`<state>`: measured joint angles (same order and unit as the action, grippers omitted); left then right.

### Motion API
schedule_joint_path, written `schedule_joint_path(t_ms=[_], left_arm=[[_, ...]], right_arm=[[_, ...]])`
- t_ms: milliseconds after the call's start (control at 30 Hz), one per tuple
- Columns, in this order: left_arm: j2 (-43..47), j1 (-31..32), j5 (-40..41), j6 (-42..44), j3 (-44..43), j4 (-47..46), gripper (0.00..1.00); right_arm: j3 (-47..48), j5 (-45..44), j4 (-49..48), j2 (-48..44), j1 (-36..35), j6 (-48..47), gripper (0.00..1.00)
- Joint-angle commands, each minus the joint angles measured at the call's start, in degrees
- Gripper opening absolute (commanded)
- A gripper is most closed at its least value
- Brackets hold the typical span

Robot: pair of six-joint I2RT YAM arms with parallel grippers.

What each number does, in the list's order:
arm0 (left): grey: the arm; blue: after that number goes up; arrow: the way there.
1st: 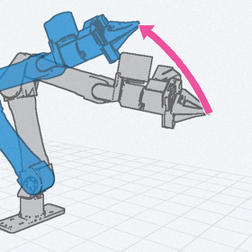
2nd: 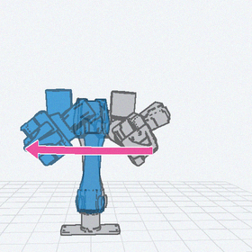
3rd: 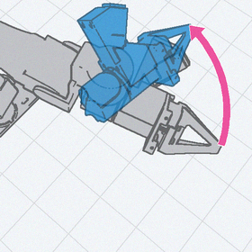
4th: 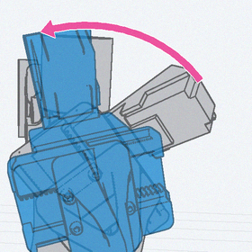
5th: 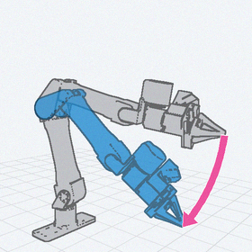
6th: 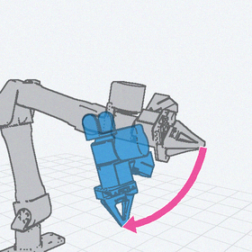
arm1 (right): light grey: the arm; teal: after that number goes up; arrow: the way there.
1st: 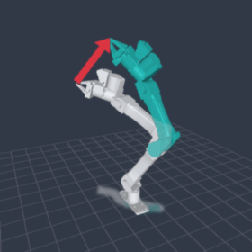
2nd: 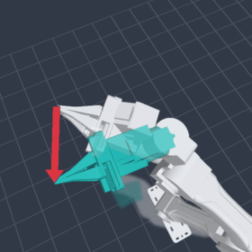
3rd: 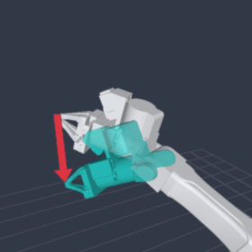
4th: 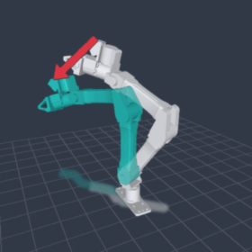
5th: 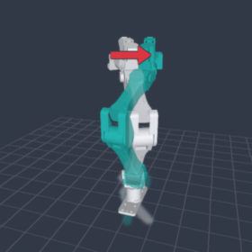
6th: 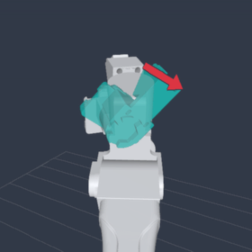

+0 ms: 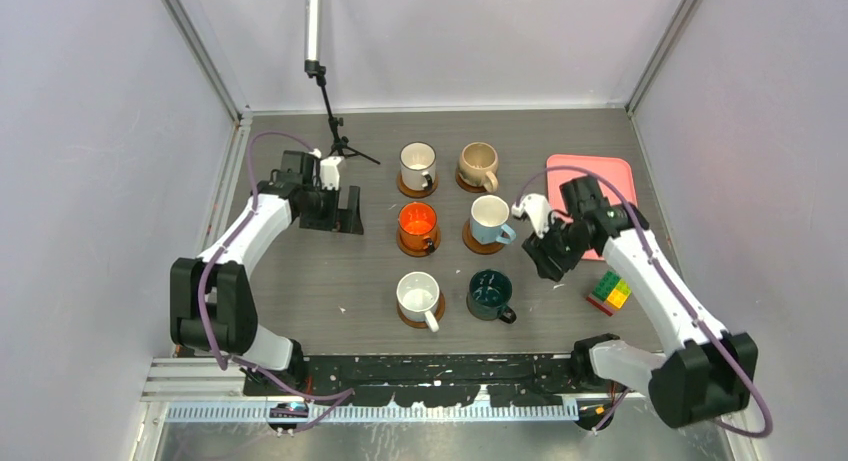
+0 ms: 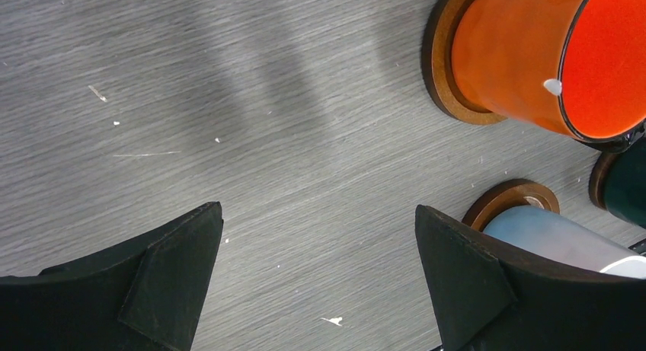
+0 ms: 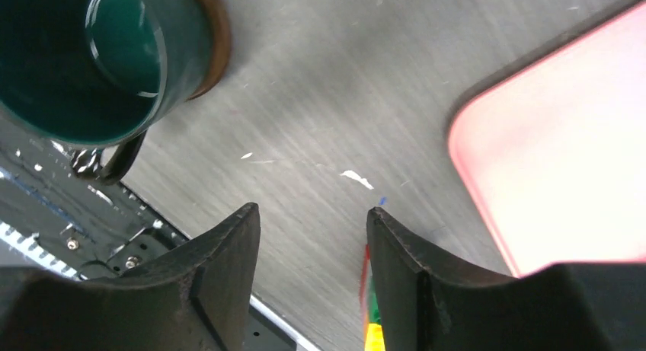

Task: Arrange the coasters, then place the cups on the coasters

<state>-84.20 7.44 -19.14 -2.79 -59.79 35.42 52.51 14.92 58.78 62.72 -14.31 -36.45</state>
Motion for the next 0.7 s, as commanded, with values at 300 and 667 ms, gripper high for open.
schedule_joint_path(t_ms=[300,667], left_arm=[[-1.7,0.2,-1.1,0.0,-3.8,-0.5,1.00],[-1.8,0.2,-0.5,-0.2,-3.5,-0.8,1.00]], right_arm=[[17.6,-5.3,-14.1,23.6,3.5,3.6,0.47],[21.1,-2.6,-14.5,29.3,2.4,3.1,0.51]])
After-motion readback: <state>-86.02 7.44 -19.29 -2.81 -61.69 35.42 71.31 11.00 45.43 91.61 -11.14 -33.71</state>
